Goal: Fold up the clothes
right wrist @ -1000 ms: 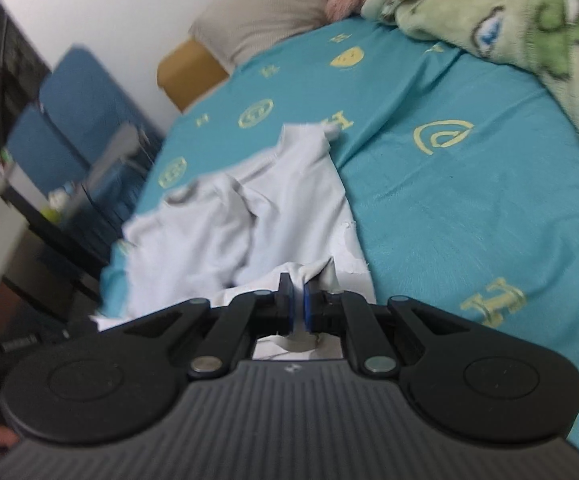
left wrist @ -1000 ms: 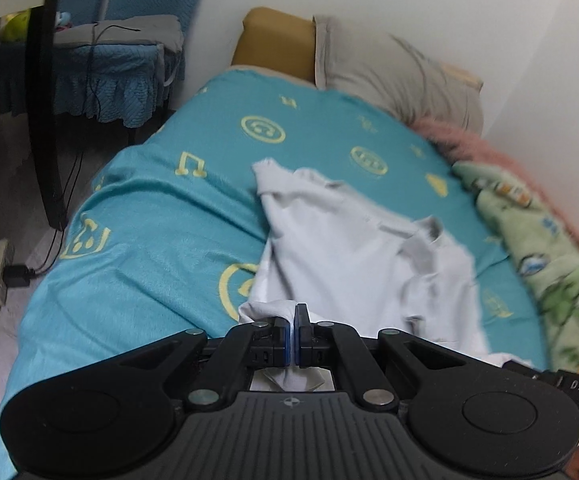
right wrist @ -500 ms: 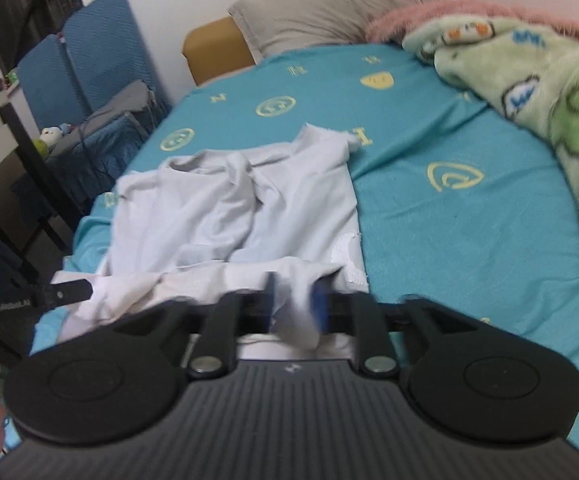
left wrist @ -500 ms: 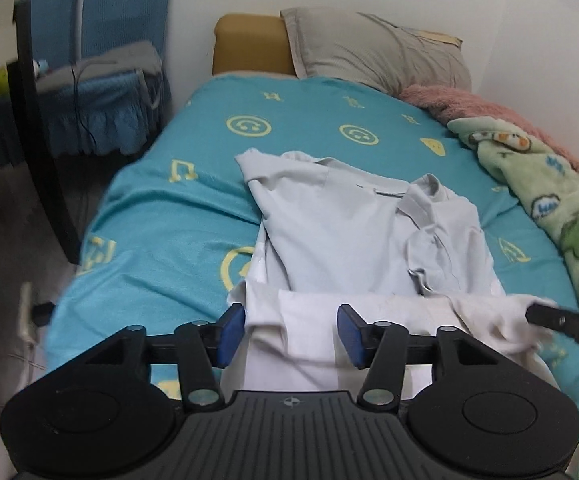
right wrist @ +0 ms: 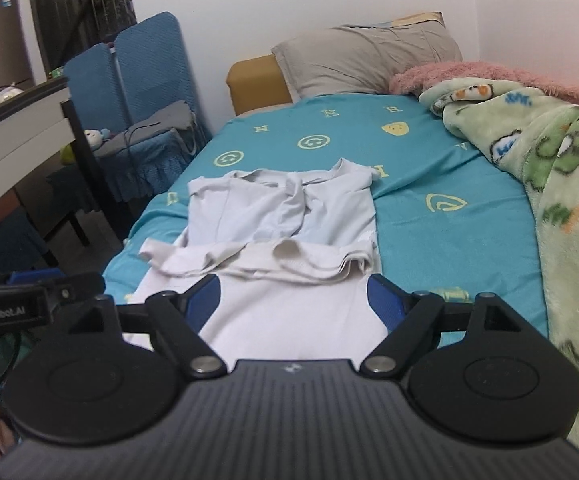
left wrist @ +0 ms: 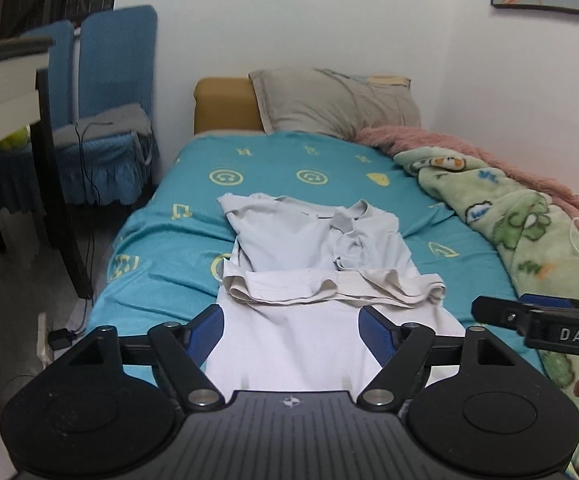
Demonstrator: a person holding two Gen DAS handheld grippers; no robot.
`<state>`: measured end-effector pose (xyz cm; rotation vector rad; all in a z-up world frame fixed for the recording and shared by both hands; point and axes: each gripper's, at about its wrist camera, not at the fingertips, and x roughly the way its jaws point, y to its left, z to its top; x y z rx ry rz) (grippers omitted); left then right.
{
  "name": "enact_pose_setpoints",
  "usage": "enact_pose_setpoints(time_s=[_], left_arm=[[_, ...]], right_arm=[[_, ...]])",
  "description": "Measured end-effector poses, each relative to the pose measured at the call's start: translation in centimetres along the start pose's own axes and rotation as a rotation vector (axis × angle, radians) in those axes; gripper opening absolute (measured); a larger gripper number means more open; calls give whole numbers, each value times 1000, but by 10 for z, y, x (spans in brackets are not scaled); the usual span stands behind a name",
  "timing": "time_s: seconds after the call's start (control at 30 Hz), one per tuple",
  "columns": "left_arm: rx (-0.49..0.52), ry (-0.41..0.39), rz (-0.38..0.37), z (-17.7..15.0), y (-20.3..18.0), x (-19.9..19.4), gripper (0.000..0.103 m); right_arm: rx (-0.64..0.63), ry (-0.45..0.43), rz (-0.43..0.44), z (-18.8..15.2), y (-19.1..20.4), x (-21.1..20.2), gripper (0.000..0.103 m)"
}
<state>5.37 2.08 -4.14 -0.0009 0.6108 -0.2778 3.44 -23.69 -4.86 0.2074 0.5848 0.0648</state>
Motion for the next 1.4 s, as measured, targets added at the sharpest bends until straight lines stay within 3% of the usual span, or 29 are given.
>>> enact_pose_setpoints(time_s=[0.23, 0.5, 0.7, 0.83, 0.93, 1.1, 1.17, 1.23, 1.4], left_arm=[[-30, 35, 5, -19, -6, -20, 88], [-183, 184, -25, -30, 8, -8, 94], [-344, 277, -87, -36, 23, 12, 95], [-435, 330, -116, -42, 33, 29, 95], [-520, 373, -173, -46, 39, 40, 95], [-636, 439, -332, -56, 37, 57, 95], [-660, 464, -406, -60, 32, 64, 95], [-678, 488, -474, -64, 25, 72, 95], [-726, 554, -569, -69, 10, 103, 95]], right_arm=[[58, 3, 12, -8, 1, -13, 82], [452, 185, 65, -25, -43, -2, 82], [836, 333, 169, -61, -75, 19, 84], [996, 406, 204, -84, -80, 39, 82], [1044, 397, 160, -95, -80, 46, 75], [1041, 312, 115, -92, -80, 49, 62], [1016, 301, 80, -90, -78, 49, 36], [1006, 299, 71, -89, -77, 48, 21], [1008, 252, 137, -80, -85, 39, 13]])
